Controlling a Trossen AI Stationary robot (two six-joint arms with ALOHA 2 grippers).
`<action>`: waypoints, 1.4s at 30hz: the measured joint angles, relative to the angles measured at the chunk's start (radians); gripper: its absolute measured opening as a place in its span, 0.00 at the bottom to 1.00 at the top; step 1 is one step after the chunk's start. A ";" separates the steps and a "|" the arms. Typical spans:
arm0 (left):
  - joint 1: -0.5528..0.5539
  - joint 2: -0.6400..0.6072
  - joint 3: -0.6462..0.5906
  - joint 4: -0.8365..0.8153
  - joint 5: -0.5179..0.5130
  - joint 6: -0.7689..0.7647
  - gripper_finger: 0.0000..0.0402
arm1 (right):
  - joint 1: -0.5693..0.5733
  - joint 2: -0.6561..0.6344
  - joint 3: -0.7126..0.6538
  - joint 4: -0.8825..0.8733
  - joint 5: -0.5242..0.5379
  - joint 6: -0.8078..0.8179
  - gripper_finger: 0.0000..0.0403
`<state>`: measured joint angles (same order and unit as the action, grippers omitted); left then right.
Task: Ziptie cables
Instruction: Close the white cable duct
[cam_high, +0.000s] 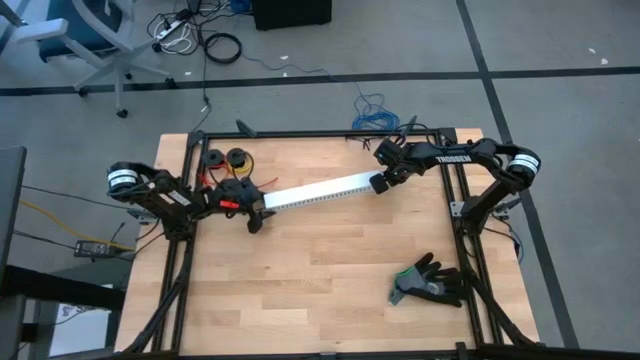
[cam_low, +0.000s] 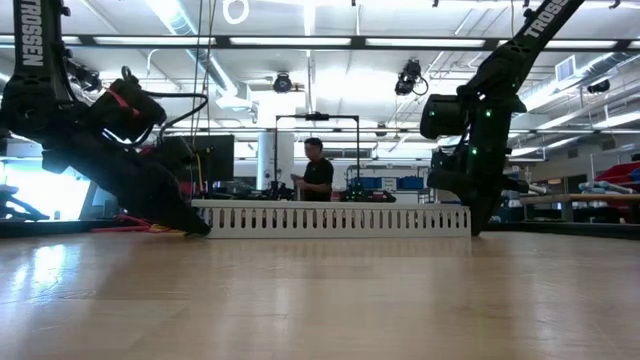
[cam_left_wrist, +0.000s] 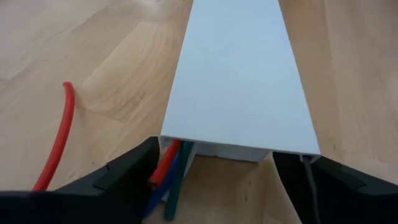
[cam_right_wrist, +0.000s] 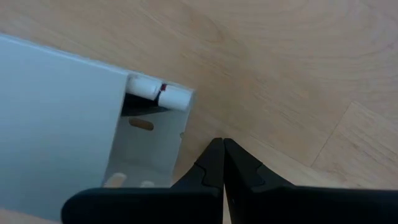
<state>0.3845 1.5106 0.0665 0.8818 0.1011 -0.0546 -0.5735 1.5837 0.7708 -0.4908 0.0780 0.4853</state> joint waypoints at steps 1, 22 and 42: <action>0.001 -0.005 -0.008 0.002 0.001 -0.007 0.81 | 0.000 0.000 0.000 0.000 0.000 -0.001 0.00; 0.002 -0.140 -0.061 -0.106 0.052 -0.025 0.80 | -0.007 0.001 0.000 -0.001 -0.005 -0.009 0.00; 0.020 -0.151 -0.040 -0.137 -0.024 0.142 0.71 | -0.010 0.001 0.000 -0.002 -0.006 -0.009 0.00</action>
<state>0.4046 1.3601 0.0267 0.7448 0.0772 0.0872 -0.5838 1.5845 0.7704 -0.4927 0.0715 0.4759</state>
